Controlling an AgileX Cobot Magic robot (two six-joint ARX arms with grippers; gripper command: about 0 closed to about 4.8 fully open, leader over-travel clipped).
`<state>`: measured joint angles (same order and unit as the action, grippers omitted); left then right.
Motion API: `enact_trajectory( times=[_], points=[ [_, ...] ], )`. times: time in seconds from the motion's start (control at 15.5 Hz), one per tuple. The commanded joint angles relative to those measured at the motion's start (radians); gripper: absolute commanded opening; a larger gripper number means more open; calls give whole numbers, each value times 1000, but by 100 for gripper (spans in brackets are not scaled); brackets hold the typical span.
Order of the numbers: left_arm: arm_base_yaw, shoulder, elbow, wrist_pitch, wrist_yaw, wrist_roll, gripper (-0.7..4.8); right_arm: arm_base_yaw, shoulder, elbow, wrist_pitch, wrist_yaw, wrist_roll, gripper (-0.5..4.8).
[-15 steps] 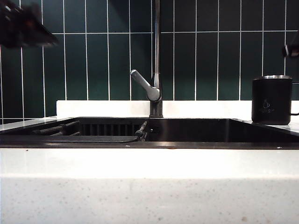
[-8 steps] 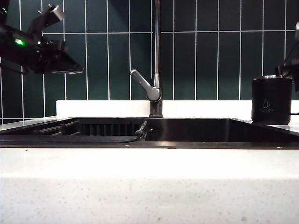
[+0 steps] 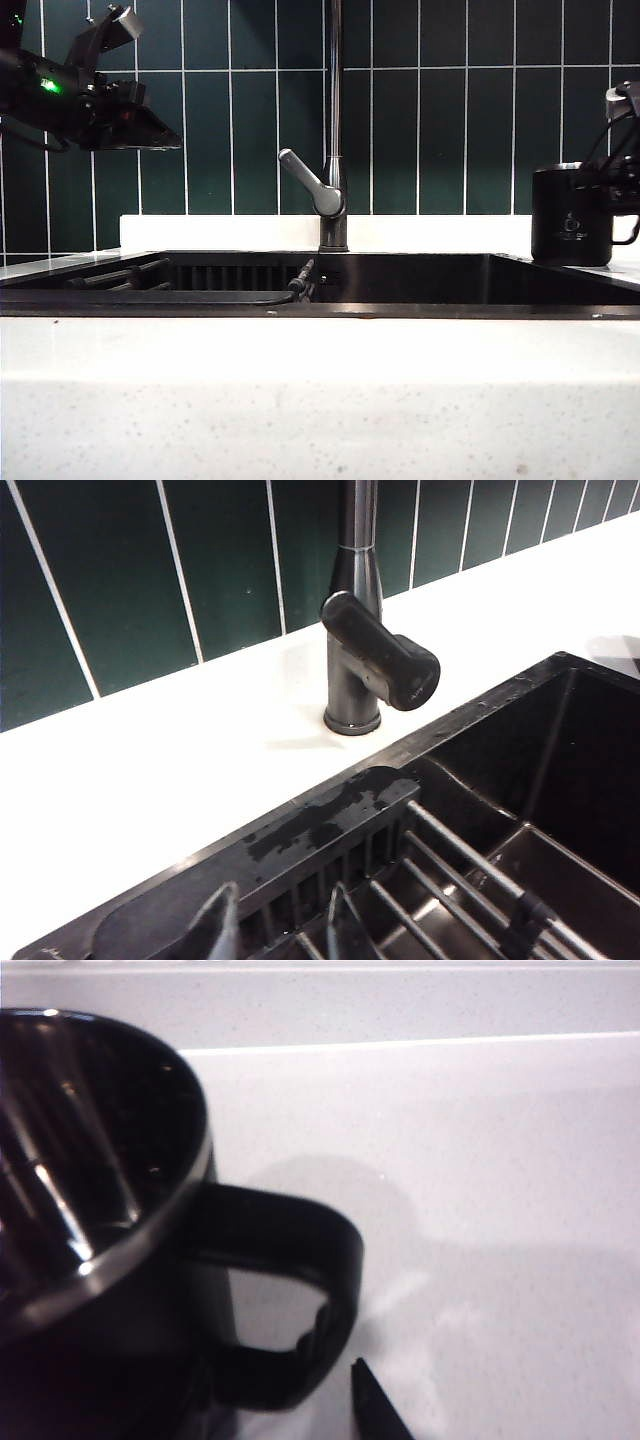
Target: Pick up the mug next to the sink, go to the faucet to get some water, pour the water into the sink, and finally put the mug back to its place.
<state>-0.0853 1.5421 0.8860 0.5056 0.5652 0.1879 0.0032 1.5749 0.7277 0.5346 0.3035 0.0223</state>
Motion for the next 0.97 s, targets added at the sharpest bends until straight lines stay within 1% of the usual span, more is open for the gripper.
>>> enact_trajectory(
  times=[0.06, 0.13, 0.19, 0.45, 0.52, 0.58, 0.65, 0.71, 0.84, 0.97],
  points=[
    [-1, -1, 3, 7, -1, 7, 117, 2, 31, 44, 23, 16, 3, 189],
    [-1, -1, 3, 4, -1, 7, 117, 2, 40, 51, 23, 16, 3, 180],
    [-1, -1, 3, 0, -1, 7, 117, 1, 43, 55, 22, 21, 0, 136],
    [-1, -1, 3, -3, -1, 7, 117, -26, 51, 57, 22, 34, -31, 133],
    [-1, -1, 3, -3, -1, 7, 117, -38, 53, 57, 18, 34, -32, 98],
    [-1, -1, 3, -3, -1, 7, 117, -50, 53, 57, 14, 24, -42, 89],
    [-1, -1, 3, -3, -1, 7, 117, -55, 53, 56, 14, 7, -55, 89],
    [-1, -1, 3, -6, -1, 7, 117, -62, 53, 56, 14, -33, -71, 101],
    [-1, -1, 3, -19, -1, 7, 117, -70, 53, 56, 14, -91, -83, 151],
    [-1, -1, 3, -26, -1, 8, 117, -74, 54, 57, 24, -104, -83, 151]
  ],
)
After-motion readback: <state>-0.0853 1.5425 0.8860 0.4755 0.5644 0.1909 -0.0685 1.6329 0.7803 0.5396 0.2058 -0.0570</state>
